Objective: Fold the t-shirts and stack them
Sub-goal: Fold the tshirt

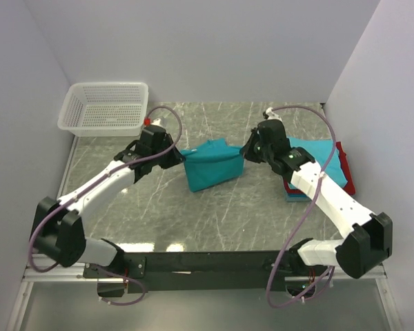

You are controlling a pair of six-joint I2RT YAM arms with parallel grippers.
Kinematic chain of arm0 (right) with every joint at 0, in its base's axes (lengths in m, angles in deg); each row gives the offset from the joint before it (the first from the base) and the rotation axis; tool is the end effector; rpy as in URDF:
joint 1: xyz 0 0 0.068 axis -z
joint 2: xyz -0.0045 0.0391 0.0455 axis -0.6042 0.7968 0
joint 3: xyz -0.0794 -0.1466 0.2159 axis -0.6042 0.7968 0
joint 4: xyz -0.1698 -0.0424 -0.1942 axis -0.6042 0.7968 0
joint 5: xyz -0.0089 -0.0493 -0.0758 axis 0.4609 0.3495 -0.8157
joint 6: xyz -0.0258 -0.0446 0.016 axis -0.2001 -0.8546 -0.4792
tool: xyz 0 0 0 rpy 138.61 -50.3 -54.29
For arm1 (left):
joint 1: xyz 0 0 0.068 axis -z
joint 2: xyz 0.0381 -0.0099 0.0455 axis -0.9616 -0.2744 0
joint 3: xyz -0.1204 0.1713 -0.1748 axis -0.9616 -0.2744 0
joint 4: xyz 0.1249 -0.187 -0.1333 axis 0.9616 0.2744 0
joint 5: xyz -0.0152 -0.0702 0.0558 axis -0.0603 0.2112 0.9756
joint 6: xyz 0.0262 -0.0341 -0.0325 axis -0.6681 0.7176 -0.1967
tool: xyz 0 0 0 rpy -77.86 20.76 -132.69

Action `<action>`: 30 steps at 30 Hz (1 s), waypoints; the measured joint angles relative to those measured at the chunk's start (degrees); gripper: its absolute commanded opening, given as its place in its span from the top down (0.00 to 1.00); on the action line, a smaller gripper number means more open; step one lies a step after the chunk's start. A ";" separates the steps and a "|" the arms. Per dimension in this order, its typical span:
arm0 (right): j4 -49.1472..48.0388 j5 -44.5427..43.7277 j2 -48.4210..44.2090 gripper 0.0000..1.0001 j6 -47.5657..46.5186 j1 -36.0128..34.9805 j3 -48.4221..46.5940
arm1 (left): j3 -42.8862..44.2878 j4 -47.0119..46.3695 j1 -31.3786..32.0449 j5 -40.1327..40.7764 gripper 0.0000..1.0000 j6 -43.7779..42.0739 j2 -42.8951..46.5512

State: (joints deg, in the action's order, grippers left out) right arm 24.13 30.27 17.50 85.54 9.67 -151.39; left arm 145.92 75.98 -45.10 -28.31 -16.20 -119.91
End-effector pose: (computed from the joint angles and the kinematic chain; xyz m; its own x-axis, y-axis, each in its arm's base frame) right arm 0.2507 0.1278 0.3211 -0.6526 0.3073 -0.6926 -0.0456 0.8965 0.4407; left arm 0.2664 -0.1488 0.2798 -0.7321 -0.4286 -0.5295 -0.0405 0.8033 -0.5942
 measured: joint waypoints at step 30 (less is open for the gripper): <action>-3.08 3.74 42.62 1.00 -4.76 7.13 -32.92 | 26.64 -1.90 -13.77 -10.40 1.00 -4.70 -35.43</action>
State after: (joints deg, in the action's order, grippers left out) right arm 21.05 34.01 60.12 80.77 16.79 -184.31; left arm 172.56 74.08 -58.87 -38.71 -20.90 -155.34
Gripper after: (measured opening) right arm 0.010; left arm 0.023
